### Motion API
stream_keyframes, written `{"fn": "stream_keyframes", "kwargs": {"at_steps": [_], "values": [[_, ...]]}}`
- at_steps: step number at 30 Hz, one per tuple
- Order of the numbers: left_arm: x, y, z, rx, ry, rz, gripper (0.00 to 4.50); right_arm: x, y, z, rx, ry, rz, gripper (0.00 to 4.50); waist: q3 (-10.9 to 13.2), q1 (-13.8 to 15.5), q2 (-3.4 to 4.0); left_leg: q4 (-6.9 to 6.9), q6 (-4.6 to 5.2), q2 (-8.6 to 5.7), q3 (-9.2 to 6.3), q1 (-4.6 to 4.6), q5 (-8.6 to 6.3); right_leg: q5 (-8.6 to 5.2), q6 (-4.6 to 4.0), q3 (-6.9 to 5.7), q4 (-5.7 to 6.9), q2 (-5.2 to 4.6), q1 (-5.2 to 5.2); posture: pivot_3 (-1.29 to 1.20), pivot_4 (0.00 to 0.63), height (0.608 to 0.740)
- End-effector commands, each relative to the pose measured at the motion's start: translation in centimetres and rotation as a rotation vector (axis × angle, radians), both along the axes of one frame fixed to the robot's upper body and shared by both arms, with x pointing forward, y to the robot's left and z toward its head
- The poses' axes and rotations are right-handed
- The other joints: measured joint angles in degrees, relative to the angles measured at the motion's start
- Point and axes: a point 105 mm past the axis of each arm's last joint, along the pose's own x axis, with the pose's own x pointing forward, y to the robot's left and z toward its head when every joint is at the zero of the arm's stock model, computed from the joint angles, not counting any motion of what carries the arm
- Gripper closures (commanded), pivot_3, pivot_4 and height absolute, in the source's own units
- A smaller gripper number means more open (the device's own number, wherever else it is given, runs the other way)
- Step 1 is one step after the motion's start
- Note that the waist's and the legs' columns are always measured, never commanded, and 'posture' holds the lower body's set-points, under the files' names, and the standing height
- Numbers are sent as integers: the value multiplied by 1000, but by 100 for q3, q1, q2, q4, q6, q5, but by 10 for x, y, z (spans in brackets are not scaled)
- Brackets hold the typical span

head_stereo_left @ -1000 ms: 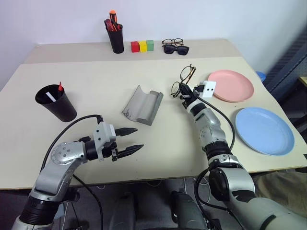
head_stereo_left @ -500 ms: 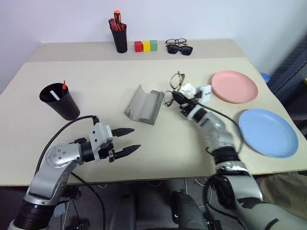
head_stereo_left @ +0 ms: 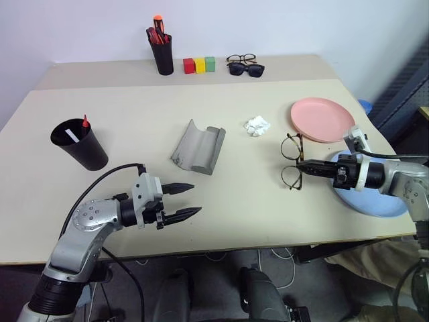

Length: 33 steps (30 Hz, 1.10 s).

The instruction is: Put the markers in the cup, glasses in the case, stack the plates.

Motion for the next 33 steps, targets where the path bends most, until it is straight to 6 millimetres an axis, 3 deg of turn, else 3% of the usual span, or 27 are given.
{"fn": "stream_keyframes", "kwargs": {"at_steps": [1, 8, 12, 15, 21, 22, 24, 26, 28, 33], "values": [[0, 1, 8, 1, -35, -33, 1625, -2, 4, -3, -57, 33, 107, 4462, 0, 10, 0, 0, 0, 0, 0, -1, 0, 0, 0, 0, 0, 0, -1, 0, 150, 740], [-3, 4, 10, 18, -36, -51, 1625, -8, 11, -20, -145, 147, 284, 4462, 1, 44, -1, 7, 0, -1, 0, -11, 0, 0, 0, 0, 0, 0, -5, 0, 150, 740], [-7, 4, 10, 22, -34, -49, 1625, -8, 11, -21, -191, 169, 329, 4462, 1, 36, -1, 11, -1, 0, 0, -11, 0, 1, 1, 0, 0, 0, -4, 0, 150, 740], [-9, 3, 11, 20, -33, -43, 1625, -2, 8, -21, -207, 171, 323, 3534, 1, 37, -1, 11, -1, 0, 0, -11, 0, 0, 1, 0, 1, 0, -4, 0, 150, 740], [-8, 0, 12, -9, -16, -13, 1625, 5, 2, -17, -194, 143, 279, 571, 1, 37, -1, 13, -1, -1, 0, -11, 0, 1, 0, 0, 4, 0, -5, 0, 150, 740], [-5, -1, 14, -30, -7, 3, 1625, 6, 0, -14, -185, 129, 260, 571, 2, 37, 0, 13, -1, -1, 0, -11, 0, 1, 1, 0, 4, 0, -5, 0, 150, 740], [8, -3, 23, -78, 3, 71, 1625, 10, -6, -5, -155, 75, 193, 571, 2, 54, 0, 14, -1, -1, 0, -11, 0, 1, 1, 0, 5, 0, -4, 0, 150, 740], [34, -10, 45, -202, 31, 195, 1625, 10, -12, 16, -66, -19, 77, 571, 7, 160, -5, 21, -1, -1, -3, -15, 0, 2, 2, -1, 8, 0, 0, 0, 150, 740], [56, -15, 62, -281, 41, 313, 1625, 4, -14, 30, -1, -88, -14, 571, 7, 235, -5, 38, -1, -1, -7, -15, 0, 3, 6, -1, 13, 4, 8, 0, 150, 740], [105, -27, 78, -310, 100, 608, 1625, -27, -1, 45, 144, -230, -198, 571, 1, 334, -20, 69, 17, -5, -18, -10, -12, 6, 26, -2, 7, 7, 39, 0, 150, 740]]}}
